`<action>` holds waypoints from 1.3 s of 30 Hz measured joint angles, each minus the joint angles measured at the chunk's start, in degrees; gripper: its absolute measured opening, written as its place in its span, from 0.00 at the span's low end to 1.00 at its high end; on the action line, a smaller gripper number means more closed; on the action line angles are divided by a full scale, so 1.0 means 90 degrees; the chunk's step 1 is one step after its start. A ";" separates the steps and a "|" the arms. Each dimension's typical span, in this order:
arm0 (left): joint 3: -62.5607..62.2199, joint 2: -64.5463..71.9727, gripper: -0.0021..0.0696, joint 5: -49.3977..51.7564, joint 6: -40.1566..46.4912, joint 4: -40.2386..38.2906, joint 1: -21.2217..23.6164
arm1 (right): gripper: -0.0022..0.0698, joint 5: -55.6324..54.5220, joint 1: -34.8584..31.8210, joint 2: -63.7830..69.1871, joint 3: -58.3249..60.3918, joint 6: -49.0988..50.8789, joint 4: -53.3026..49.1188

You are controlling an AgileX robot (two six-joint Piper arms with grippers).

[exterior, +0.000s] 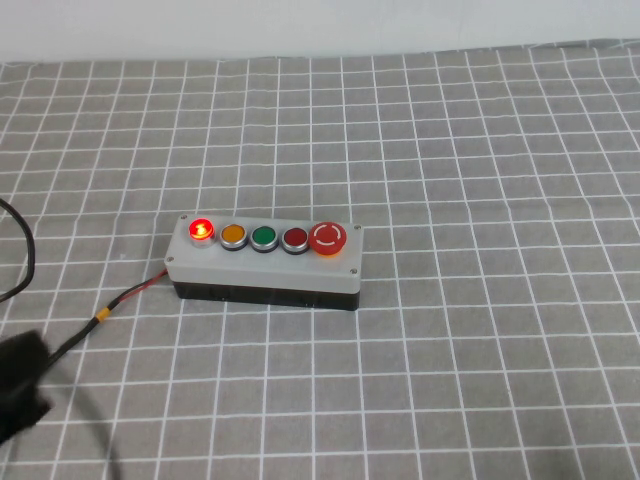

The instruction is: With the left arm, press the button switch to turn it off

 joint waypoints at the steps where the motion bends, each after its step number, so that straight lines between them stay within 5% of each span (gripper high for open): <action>1: -0.0230 0.0327 0.02 0.0286 0.0100 0.0000 0.0000 | 0.01 0.0000 0.0000 0.0000 0.0000 0.0000 0.0000; 11: -0.2837 0.3673 0.02 0.2074 0.1462 0.0039 0.0000 | 0.01 0.0000 0.0000 0.0000 0.0000 0.0000 0.0000; 27: -0.5981 0.7639 0.02 0.2957 0.1495 0.0704 -0.0645 | 0.01 0.0000 0.0000 0.0000 0.0000 0.0000 0.0000; 39: -0.6938 0.8802 0.02 0.3211 0.1358 0.1033 -0.0754 | 0.01 0.0000 0.0000 0.0000 0.0000 0.0000 0.0000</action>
